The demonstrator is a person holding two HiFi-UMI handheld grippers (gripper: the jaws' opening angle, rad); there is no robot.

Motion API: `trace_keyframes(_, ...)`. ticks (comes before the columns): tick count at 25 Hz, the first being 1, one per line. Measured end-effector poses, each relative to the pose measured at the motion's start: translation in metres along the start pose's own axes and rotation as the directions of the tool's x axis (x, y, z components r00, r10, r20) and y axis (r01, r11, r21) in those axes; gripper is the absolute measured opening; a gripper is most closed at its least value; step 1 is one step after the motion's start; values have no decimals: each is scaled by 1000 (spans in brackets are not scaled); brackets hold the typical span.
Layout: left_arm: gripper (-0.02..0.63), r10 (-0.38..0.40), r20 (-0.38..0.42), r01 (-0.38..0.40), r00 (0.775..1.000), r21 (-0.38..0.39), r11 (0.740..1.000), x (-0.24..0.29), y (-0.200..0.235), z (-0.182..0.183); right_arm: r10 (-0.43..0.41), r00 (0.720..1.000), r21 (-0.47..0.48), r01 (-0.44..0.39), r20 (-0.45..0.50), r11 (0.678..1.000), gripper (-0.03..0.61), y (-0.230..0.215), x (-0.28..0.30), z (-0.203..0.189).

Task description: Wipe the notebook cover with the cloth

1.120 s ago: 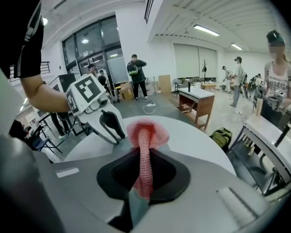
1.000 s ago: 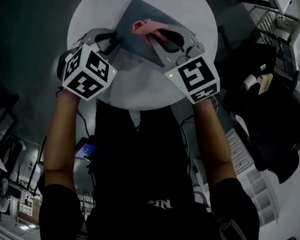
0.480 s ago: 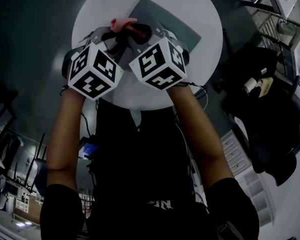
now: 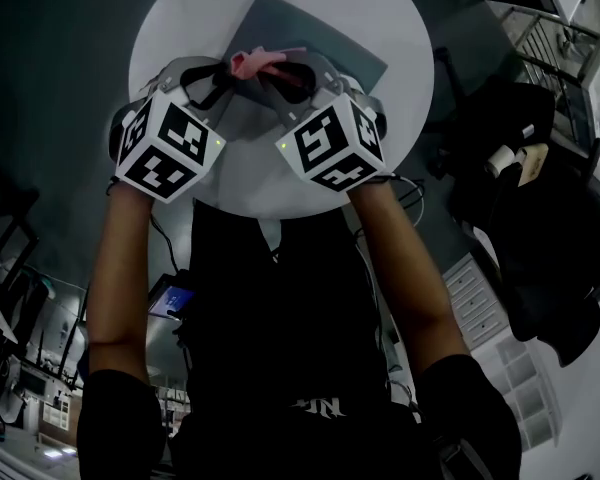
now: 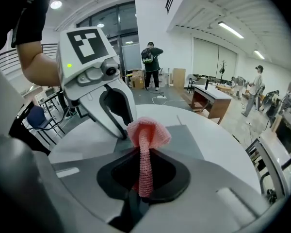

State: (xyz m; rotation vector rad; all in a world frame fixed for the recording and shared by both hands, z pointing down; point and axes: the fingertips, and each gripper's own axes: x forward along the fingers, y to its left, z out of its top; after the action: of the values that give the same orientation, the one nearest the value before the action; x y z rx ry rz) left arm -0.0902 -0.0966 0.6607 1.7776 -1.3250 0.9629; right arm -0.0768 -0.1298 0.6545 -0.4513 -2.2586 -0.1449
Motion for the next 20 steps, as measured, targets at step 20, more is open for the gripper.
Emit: trace_keyframes(20, 86, 0, -20, 0, 1000, 2, 1000, 0, -2, 1, -148, 970, 191, 185, -193, 964, 31, -23, -110, -130)
